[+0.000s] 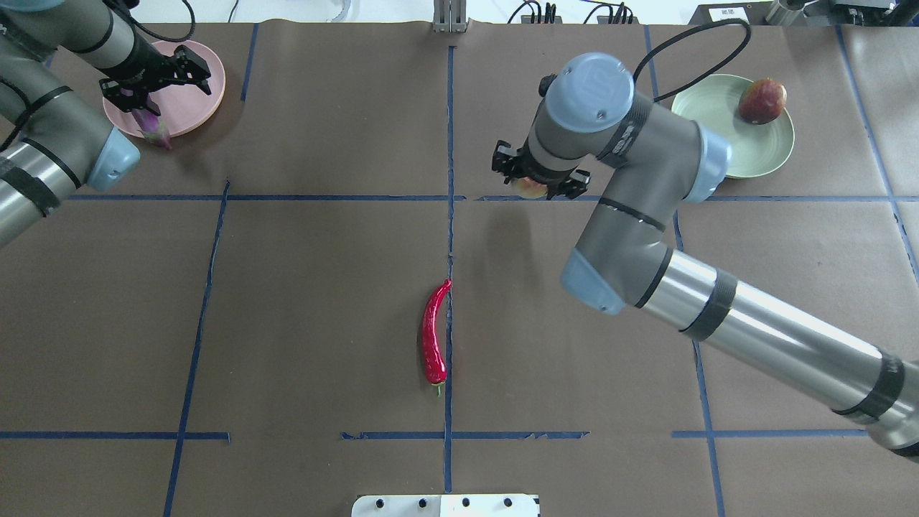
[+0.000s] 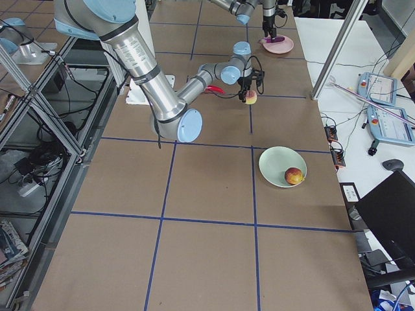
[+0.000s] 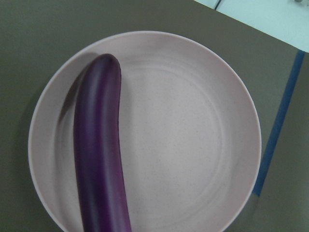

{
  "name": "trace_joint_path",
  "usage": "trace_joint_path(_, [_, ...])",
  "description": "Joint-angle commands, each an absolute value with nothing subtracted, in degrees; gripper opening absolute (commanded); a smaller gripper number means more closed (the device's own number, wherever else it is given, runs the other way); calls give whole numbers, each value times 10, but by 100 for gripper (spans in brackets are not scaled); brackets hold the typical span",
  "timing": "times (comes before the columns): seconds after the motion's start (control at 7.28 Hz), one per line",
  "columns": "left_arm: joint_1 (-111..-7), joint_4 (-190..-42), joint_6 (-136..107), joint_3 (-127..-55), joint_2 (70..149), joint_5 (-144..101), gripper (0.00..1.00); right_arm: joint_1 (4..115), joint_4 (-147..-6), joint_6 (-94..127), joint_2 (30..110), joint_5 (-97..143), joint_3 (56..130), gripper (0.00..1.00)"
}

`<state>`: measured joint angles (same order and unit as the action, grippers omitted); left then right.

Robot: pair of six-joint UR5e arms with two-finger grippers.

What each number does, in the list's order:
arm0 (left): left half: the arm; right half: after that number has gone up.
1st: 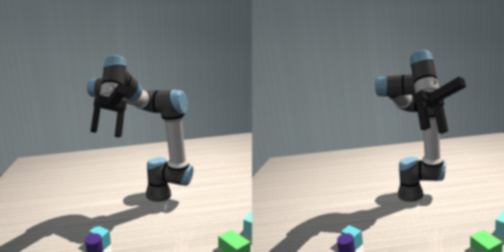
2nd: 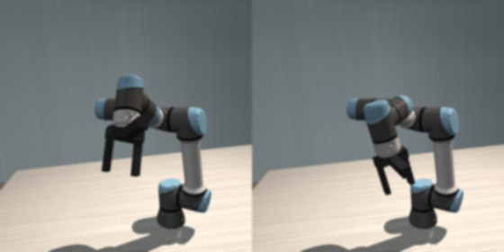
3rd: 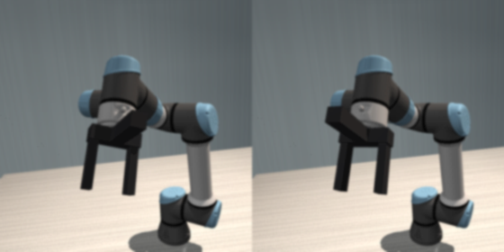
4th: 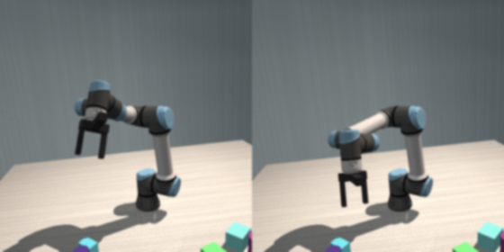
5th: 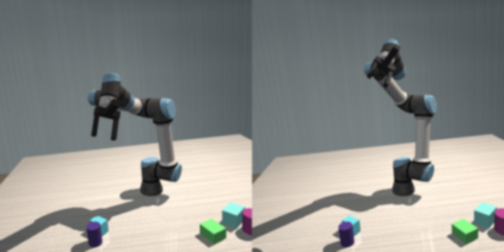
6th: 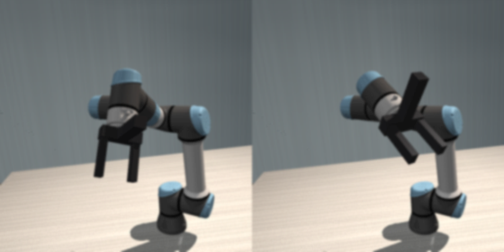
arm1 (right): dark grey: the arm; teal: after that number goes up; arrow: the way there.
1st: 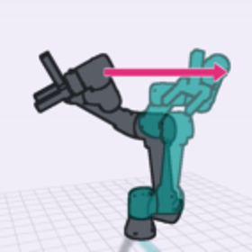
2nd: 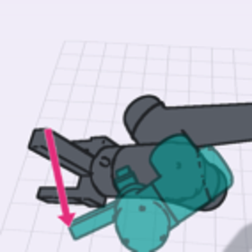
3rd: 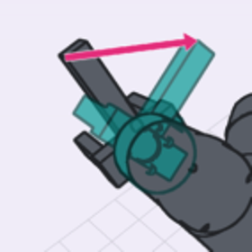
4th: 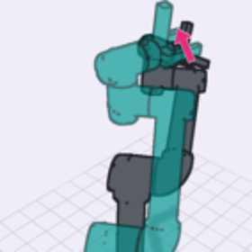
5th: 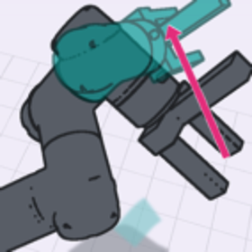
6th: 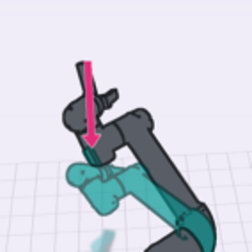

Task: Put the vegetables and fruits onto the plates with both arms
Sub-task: 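Carry the peach right-handed to the green plate while the left gripper releases the eggplant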

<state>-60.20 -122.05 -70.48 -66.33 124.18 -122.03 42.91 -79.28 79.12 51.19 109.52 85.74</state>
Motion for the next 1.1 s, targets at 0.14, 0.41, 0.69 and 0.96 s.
trace_joint_path(0.14, [-525, -1221, -792, -736, 1245, -1217, 100, 575, -791, 548, 582, 1136, 826, 0])
trace_joint_path(0.41, [-497, -1220, -825, -748, 1250, -1214, 100, 622, -789, 463, 582, 1140, 745, 0])
trace_joint_path(0.69, [-492, -1220, -826, -751, 1252, -1213, 100, 621, -780, 456, 581, 1138, 704, 5])
trace_joint_path(0.96, [-463, -1220, -825, -778, 1258, -1211, 100, 618, -778, 455, 584, 1136, 698, 100])
